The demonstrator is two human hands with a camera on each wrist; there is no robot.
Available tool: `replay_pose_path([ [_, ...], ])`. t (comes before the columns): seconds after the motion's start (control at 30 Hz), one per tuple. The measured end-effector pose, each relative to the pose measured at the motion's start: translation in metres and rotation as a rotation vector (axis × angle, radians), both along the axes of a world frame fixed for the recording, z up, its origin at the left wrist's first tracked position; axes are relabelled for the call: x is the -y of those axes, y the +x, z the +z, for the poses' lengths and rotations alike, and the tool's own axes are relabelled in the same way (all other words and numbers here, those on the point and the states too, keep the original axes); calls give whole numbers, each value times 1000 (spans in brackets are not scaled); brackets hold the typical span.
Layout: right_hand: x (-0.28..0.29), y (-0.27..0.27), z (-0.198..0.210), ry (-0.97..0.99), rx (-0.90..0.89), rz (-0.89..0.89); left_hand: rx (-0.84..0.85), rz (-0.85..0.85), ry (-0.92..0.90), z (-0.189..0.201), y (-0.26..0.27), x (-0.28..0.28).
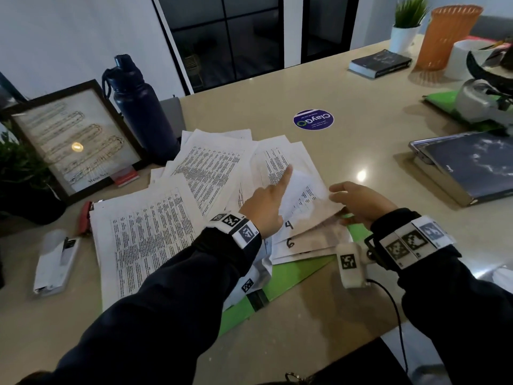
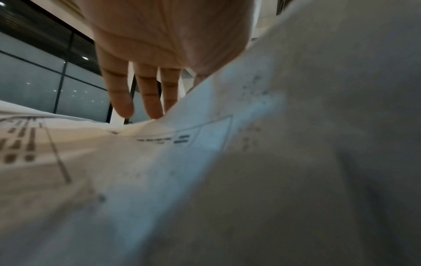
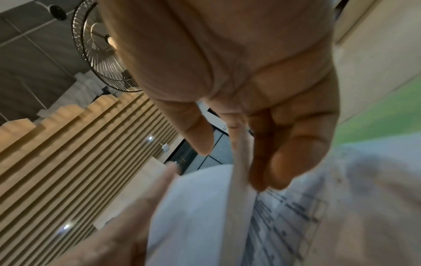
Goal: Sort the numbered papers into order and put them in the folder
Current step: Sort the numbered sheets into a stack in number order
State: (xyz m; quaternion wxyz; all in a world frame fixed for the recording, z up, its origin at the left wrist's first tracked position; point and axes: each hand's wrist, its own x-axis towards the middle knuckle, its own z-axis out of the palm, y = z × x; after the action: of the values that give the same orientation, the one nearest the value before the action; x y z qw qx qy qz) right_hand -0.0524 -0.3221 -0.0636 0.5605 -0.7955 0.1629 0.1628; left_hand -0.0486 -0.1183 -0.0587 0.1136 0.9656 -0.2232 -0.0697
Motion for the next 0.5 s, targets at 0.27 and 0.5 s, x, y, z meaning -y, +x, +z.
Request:
replay_pose_path([
  [0.27,-32,-12,18,284,139,192,-130,-13,164,-2,-8,7],
  [0.5,-3,-4,-2,-3,25,-129,58,215,9,4,-2,4],
])
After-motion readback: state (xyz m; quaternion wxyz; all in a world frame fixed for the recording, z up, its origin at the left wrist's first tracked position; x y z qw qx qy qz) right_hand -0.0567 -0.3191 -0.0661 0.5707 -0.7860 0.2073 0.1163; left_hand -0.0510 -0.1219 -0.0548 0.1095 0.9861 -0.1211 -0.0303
